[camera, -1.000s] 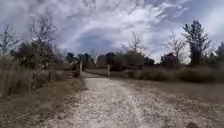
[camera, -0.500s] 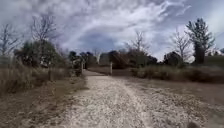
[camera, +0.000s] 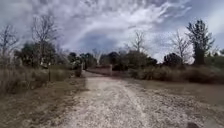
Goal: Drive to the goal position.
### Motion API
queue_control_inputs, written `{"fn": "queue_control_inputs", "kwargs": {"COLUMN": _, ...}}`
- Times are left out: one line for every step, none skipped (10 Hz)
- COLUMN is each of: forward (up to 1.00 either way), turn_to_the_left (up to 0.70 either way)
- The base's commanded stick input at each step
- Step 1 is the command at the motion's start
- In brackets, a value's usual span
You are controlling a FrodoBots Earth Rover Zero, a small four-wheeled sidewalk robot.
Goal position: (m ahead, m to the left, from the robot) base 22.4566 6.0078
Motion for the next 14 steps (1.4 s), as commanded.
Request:
{"fn": "queue_control_inputs", "kwargs": {"forward": 0.50, "turn_to_the_left": 0.00}}
{"fn": "queue_control_inputs", "kwargs": {"forward": 0.50, "turn_to_the_left": 0.00}}
{"fn": "queue_control_inputs", "kwargs": {"forward": 0.50, "turn_to_the_left": 0.00}}
{"fn": "queue_control_inputs", "kwargs": {"forward": 0.50, "turn_to_the_left": 0.00}}
{"fn": "queue_control_inputs", "kwargs": {"forward": 0.50, "turn_to_the_left": 0.00}}
{"fn": "queue_control_inputs", "kwargs": {"forward": 0.50, "turn_to_the_left": 0.00}}
{"fn": "queue_control_inputs", "kwargs": {"forward": 0.50, "turn_to_the_left": 0.00}}
{"fn": "queue_control_inputs", "kwargs": {"forward": 0.50, "turn_to_the_left": 0.00}}
{"fn": "queue_control_inputs", "kwargs": {"forward": 0.50, "turn_to_the_left": 0.00}}
{"fn": "queue_control_inputs", "kwargs": {"forward": 0.50, "turn_to_the_left": 0.00}}
{"fn": "queue_control_inputs", "kwargs": {"forward": 0.50, "turn_to_the_left": 0.00}}
{"fn": "queue_control_inputs", "kwargs": {"forward": 0.50, "turn_to_the_left": 0.00}}
{"fn": "queue_control_inputs", "kwargs": {"forward": 0.50, "turn_to_the_left": 0.00}}
{"fn": "queue_control_inputs", "kwargs": {"forward": 0.50, "turn_to_the_left": 0.00}}
